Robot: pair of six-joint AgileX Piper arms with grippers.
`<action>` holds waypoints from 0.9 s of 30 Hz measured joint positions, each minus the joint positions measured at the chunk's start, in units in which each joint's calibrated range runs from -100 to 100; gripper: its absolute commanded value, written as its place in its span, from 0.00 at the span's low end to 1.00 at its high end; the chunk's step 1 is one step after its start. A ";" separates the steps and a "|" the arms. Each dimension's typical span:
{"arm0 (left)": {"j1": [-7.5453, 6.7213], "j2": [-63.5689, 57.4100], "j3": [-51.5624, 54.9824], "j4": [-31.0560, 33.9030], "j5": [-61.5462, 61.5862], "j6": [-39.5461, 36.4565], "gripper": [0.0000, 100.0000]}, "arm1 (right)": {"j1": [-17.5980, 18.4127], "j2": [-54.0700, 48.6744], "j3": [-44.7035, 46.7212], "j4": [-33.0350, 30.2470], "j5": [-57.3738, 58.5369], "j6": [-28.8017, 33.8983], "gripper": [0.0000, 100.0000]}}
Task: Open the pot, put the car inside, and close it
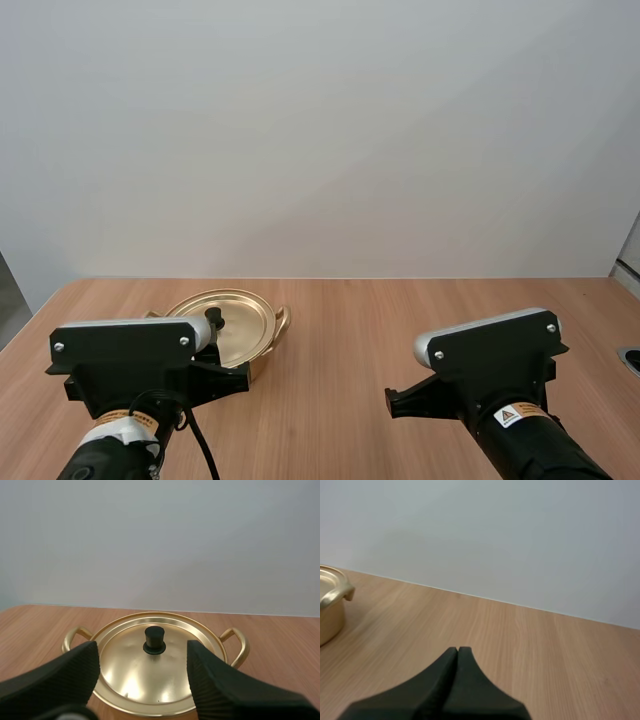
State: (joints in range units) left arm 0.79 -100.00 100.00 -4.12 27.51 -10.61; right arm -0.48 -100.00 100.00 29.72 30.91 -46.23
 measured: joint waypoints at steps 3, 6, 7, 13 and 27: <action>0.00 0.00 0.00 0.00 0.00 0.00 0.85 | 0.70 0.00 0.00 0.00 0.87 0.00 0.00; 0.00 0.00 0.00 0.00 0.00 0.00 0.85 | 0.70 0.00 0.00 0.00 0.87 0.00 0.00; 0.00 0.00 0.00 0.00 0.00 0.00 0.85 | 0.70 0.00 0.00 0.00 0.87 0.00 0.00; 0.00 0.00 0.00 0.00 0.00 0.00 0.85 | 0.70 0.00 0.00 -0.29 1.33 0.00 0.00; 0.00 0.00 0.00 0.00 0.00 0.00 0.85 | 0.70 0.00 0.00 -20.14 0.82 14.98 0.00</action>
State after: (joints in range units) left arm 0.79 -100.00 100.00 -4.12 27.51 -10.61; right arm 0.22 -100.00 100.00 9.57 31.73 -31.25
